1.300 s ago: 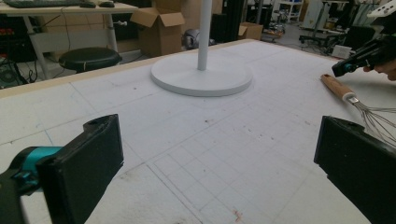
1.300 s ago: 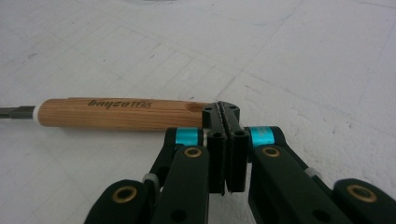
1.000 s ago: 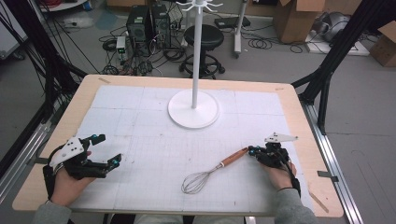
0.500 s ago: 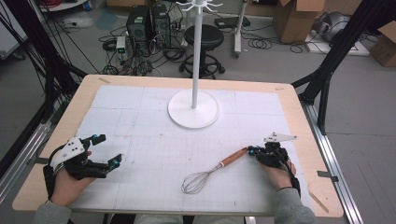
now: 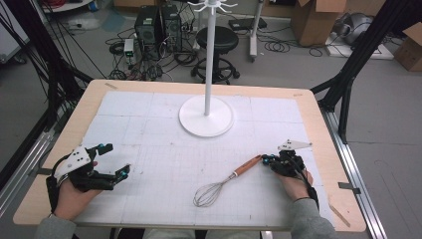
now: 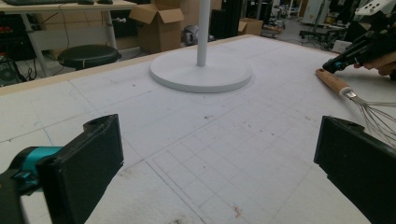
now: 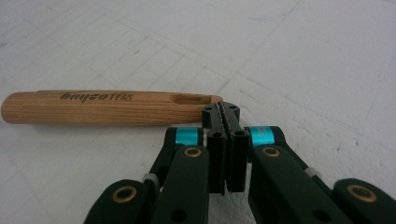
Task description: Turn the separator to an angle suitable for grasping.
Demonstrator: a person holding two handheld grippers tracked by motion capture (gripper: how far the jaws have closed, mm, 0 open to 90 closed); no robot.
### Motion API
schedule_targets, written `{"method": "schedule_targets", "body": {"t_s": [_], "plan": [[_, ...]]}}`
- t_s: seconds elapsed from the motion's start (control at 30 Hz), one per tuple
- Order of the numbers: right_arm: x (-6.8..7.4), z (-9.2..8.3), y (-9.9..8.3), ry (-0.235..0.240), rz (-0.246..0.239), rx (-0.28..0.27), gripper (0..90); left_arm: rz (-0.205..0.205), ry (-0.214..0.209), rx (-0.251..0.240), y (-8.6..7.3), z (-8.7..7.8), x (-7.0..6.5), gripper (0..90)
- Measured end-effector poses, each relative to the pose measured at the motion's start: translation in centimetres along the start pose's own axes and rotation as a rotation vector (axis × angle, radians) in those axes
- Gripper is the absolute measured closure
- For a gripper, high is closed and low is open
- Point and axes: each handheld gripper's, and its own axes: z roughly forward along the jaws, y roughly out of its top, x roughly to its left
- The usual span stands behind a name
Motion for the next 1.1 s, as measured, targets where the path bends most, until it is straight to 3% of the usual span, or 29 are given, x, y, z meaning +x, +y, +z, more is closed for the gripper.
{"method": "schedule_targets", "body": {"t_s": [1.1], "plan": [[0.0,2.7,2.5,0.026,-0.057,0.018,89.9,0.01,0.01,0.01,-0.1,-0.3,0.0,1.8]]}}
